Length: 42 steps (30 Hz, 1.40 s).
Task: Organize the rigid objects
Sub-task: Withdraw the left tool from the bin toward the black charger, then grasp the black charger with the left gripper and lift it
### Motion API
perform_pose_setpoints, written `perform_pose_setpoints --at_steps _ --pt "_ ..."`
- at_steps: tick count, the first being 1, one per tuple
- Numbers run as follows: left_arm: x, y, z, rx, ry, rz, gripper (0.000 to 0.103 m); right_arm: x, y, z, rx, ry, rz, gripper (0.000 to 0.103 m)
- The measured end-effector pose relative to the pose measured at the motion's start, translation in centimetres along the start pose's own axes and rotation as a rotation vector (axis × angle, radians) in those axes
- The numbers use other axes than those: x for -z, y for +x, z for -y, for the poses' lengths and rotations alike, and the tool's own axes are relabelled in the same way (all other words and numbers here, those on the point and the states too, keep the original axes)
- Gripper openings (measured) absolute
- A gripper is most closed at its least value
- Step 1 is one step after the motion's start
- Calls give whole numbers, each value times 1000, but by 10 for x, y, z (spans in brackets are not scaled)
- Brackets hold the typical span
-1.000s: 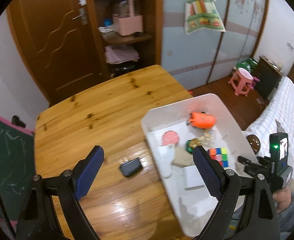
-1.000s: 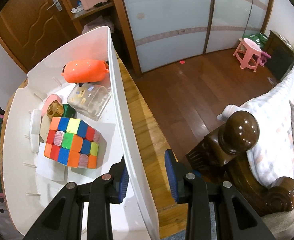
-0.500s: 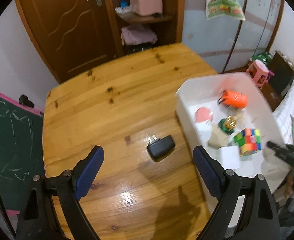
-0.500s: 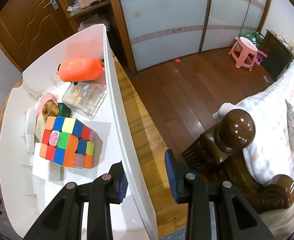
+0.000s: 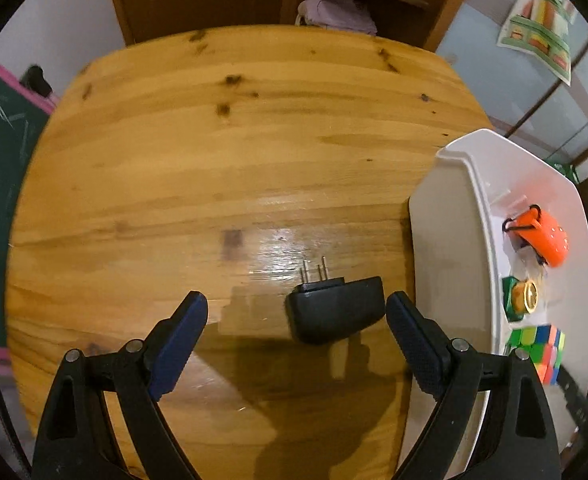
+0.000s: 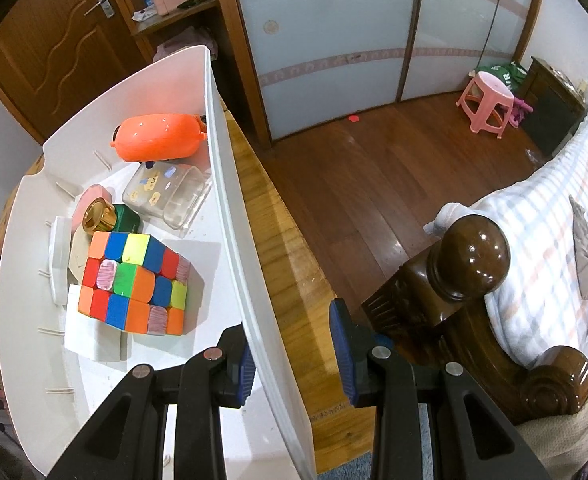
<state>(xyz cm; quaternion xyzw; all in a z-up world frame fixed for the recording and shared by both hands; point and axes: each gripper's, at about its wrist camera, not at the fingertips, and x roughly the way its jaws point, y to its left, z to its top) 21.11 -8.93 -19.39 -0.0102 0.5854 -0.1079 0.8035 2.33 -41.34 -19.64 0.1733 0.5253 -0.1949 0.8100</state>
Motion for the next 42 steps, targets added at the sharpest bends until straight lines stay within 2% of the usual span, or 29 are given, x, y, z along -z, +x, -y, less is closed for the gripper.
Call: perform_pose_setpoints --at_steps 7,17,23,29,37,42 --pt "-1 20 -6 10 -73 -40 92 1 1 1 -12 -3 0 34" --pt "-3 29 -11 73 -129 -69 93 1 1 1 -25 -5 1 34" --pt "-1 28 -9 66 -125 -61 93 1 1 1 -26 -5 1 34" --pt "-8 33 -9 52 -105 -73 99 1 1 1 -26 -4 0 34" --pt "-4 30 -12 52 -78 -87 99 1 0 1 -28 -3 -2 34" --pt "-5 28 -11 24 -72 -65 99 2 1 1 -31 -2 -3 34"
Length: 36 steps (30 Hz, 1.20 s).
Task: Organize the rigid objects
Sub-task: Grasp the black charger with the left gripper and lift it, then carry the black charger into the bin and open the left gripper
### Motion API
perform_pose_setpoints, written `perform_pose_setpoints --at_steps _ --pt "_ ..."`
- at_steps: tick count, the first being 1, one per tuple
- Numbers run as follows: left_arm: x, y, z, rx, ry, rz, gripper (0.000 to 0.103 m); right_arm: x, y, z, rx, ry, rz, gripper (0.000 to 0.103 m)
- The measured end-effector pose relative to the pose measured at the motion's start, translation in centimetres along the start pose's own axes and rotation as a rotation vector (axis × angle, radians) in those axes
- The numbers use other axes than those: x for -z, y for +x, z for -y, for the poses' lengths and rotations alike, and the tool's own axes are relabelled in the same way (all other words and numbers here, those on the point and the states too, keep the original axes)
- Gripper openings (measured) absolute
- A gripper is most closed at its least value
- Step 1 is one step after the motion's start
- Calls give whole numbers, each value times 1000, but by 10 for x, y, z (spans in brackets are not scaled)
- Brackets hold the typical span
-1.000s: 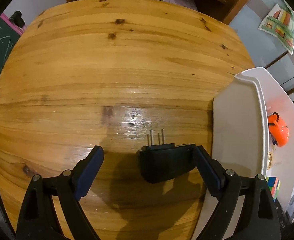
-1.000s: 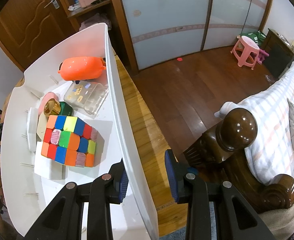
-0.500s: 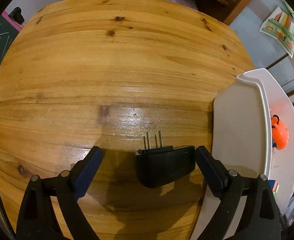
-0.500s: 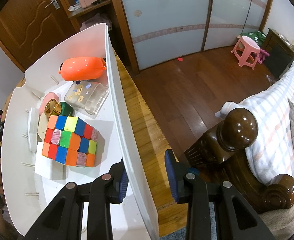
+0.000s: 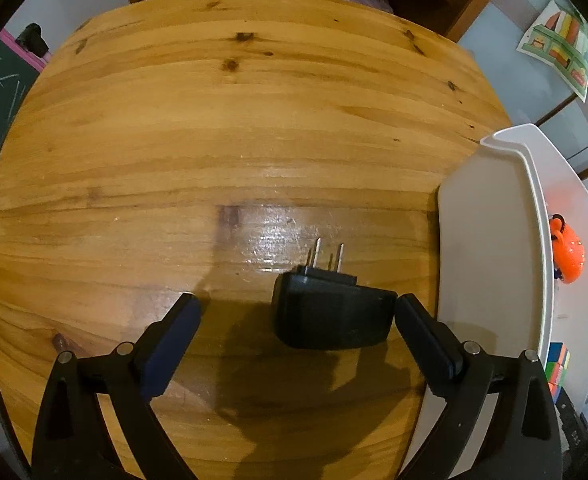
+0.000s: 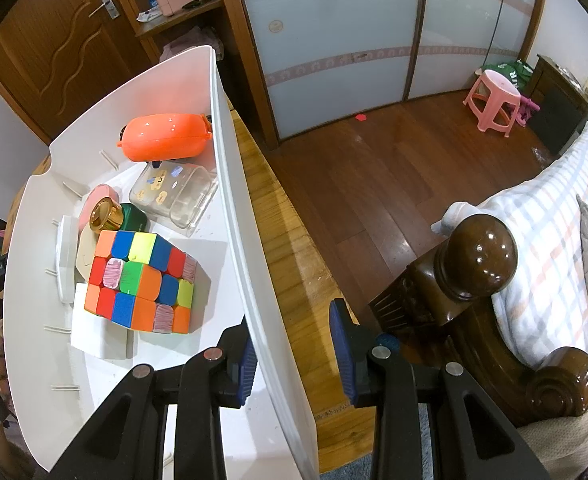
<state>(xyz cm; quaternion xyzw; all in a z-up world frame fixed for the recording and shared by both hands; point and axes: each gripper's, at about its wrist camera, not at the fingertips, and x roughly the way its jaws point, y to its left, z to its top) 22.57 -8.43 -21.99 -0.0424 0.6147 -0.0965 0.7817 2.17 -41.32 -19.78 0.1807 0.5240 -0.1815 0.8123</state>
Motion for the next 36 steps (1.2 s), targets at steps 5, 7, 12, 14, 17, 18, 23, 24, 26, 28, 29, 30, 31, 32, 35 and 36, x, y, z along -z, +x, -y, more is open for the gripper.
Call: perform_pose_setpoints --at_steps 5,7,12,14,17,18,23,24,26,28,29,30,31,32,35,36 --pt "1 -1 12 -48 58 25 98 0 0 0 1 -1 0 34" --pt "2 -3 13 -50 66 32 97 0 0 0 1 -1 0 34" --pt "0 -4 9 -50 40 34 97 0 1 0 0 2 -2 34" --pt "1 0 7 -49 26 21 97 0 1 0 1 2 -2 34" --pt "2 6 6 -46 18 0 97 0 0 0 1 3 -2 34" --pt "3 6 8 -53 24 10 97 0 0 0 1 3 -2 34" --pt "4 6 7 -63 30 27 95 0 0 0 1 2 -2 34" --pt "5 4 6 -72 31 39 88 0 0 0 0 3 -2 34" --pt "8 -1 8 -103 43 62 68 0 0 0 1 2 -1 34" --pt "9 -2 10 -137 56 63 68 0 0 0 -1 3 -2 34" --pt "10 -2 10 -137 59 61 68 0 0 0 0 3 -1 34" --pt "11 -2 10 -137 61 59 68 0 0 0 1 2 0 34" --pt "11 -3 9 -139 63 57 68 0 0 0 0 2 -1 34" --pt "13 -4 9 -144 63 55 68 0 0 0 -1 3 -1 34" --pt "17 -13 9 -151 77 71 68 0 0 0 0 2 -3 34" --pt "18 -16 10 -156 85 78 68 0 1 0 -1 2 -3 34"
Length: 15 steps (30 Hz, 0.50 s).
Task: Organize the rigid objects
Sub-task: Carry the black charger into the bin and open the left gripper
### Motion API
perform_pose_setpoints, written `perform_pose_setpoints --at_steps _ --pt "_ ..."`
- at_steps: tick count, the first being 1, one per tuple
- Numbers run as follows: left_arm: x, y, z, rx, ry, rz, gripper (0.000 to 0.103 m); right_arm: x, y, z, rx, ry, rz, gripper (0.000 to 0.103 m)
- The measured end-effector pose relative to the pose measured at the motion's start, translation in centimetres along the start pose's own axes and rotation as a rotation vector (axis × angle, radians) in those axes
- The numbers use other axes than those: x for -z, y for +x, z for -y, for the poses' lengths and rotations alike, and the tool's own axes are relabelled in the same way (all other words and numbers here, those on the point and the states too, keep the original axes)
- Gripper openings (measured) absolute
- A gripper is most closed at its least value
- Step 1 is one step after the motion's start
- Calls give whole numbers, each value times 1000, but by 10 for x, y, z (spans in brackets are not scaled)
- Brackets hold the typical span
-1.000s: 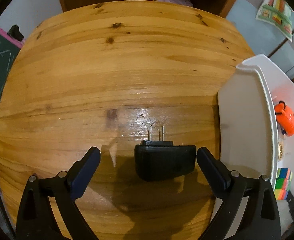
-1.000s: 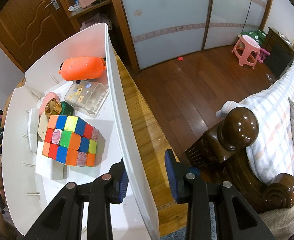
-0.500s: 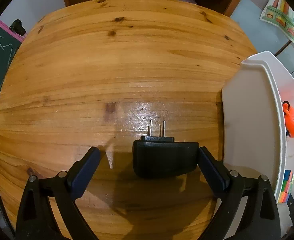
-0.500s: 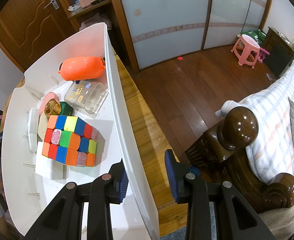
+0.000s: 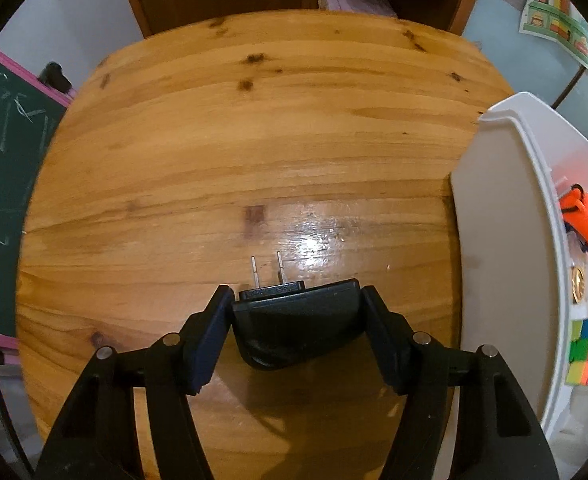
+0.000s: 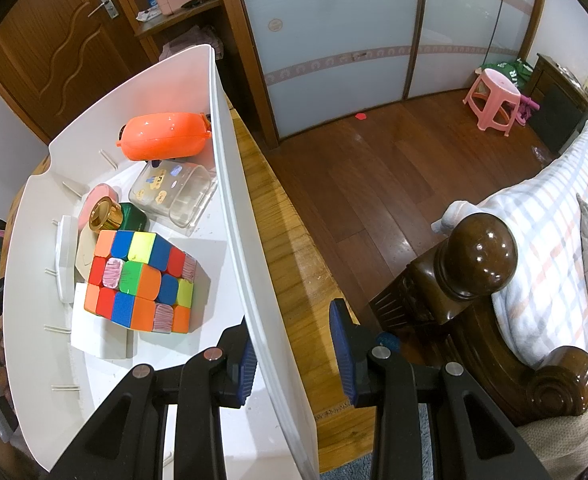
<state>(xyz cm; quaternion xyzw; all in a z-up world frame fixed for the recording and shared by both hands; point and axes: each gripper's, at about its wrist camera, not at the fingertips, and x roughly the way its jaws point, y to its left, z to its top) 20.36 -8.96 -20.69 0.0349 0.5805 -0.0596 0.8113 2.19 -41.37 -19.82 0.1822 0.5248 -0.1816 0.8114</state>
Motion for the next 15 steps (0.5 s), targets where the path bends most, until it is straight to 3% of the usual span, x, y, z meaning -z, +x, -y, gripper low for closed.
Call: perform_pose_setpoints --at_steps 8,15 --pt "7 -60 12 11 105 74 68 0 1 1 -6 1 0 34" --pt "4 -119 45 59 213 171 68 0 0 0 -14 0 5 34"
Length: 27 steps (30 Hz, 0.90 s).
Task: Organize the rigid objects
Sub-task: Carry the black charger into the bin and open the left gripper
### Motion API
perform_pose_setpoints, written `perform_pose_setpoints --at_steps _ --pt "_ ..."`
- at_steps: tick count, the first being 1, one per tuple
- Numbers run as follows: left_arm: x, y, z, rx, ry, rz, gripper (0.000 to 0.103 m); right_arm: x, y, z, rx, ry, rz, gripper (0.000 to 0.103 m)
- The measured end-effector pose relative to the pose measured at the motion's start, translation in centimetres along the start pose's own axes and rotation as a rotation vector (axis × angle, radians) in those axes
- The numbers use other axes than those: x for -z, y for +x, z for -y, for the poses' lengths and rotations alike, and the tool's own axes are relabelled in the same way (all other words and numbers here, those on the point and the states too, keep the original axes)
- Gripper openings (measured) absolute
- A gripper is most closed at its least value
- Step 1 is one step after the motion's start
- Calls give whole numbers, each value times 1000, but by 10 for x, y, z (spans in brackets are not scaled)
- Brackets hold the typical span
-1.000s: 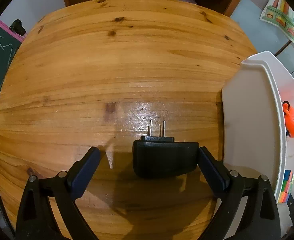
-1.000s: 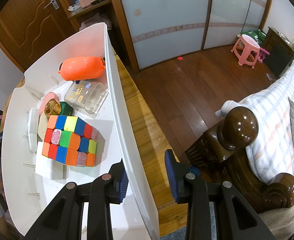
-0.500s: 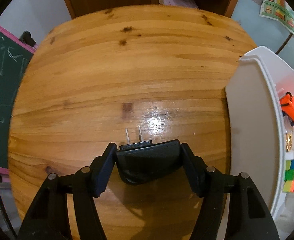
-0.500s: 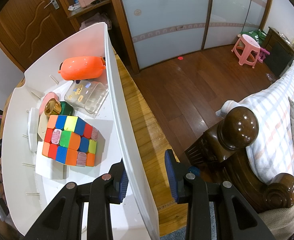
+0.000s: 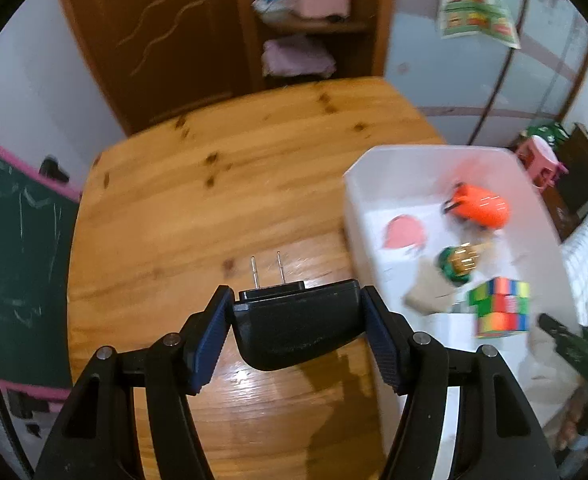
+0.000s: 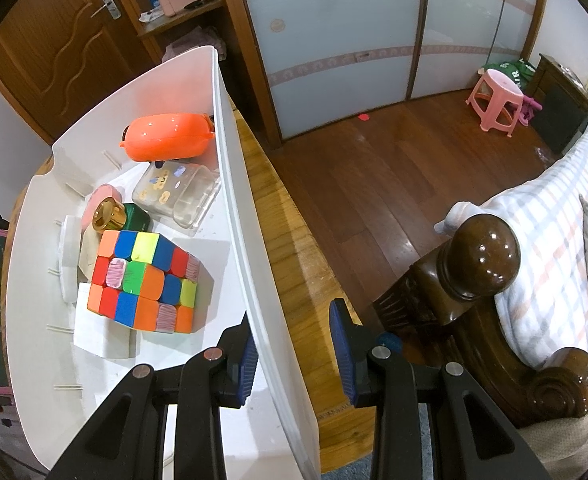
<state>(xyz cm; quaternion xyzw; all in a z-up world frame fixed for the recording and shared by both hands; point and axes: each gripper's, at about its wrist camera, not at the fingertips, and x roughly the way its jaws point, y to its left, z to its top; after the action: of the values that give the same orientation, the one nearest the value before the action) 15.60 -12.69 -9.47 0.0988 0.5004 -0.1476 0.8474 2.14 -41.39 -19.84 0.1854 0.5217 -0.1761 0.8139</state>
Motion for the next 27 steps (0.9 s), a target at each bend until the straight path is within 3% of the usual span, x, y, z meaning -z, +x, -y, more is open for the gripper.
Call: perform_pose_setpoints --at_steps 7,12,18,23,27 --pt "-20 -43 41 55 95 93 68 0 -1 1 -17 1 5 34" --pt "-33 -48 70 83 147 127 68 0 -1 0 -22 -1 15 34" --pt "-45 -21 98 84 169 92 68 0 -4 -3 -16 -15 30 34" --pt "-51 14 113 20 174 68 68 1 -5 -4 -14 -25 37 34" --pt "-54 38 115 11 166 23 68 1 -6 -5 -12 -39 42 34"
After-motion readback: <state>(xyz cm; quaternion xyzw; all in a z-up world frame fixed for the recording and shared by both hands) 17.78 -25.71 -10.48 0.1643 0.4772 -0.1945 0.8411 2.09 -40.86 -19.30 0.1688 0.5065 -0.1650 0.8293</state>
